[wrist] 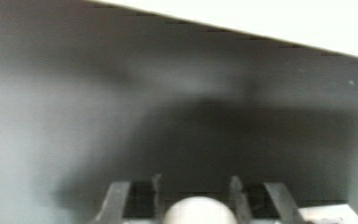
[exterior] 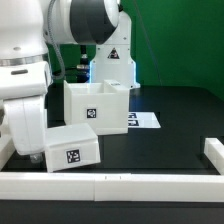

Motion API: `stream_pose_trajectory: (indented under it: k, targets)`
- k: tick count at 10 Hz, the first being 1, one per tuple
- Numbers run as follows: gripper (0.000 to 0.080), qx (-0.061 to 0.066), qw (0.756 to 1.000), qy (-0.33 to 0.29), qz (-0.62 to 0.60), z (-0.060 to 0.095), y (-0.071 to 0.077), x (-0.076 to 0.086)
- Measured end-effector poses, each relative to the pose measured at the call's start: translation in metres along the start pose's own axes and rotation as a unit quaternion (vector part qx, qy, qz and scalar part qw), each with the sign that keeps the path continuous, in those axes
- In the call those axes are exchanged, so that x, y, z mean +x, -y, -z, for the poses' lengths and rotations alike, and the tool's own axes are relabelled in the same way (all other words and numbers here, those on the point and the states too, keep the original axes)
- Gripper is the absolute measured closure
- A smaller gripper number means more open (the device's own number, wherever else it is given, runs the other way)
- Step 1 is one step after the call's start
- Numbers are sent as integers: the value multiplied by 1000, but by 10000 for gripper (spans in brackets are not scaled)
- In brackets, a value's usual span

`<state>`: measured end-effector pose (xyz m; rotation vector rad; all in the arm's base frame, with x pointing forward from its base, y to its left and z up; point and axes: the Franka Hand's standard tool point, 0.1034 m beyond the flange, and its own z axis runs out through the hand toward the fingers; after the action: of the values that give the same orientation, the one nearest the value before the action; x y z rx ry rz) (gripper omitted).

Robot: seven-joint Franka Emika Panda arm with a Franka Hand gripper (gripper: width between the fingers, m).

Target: Assemble drawer

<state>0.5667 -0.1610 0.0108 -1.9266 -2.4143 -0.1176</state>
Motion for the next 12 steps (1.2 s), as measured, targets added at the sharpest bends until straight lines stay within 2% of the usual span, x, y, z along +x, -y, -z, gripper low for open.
stream_pose_trajectory:
  k: [3,4,5,6,7,8,10,12]
  targets:
    - [627,0,1000,0,-2,0,0,0]
    - [543,0,1000,0,-2,0,0,0]
    - [408,0,1000,0,-2,0,1,0]
    - [408,0,1000,0,-2,0,1,0]
    - [232,-2,1000,3,0,4,-1,-2]
    - [174,-10,1000,13,2,19,-5,-6]
    - [157,-21,999,26,-8,46,3,-4]
    - [151,-34,998,33,-45,70,18,18]
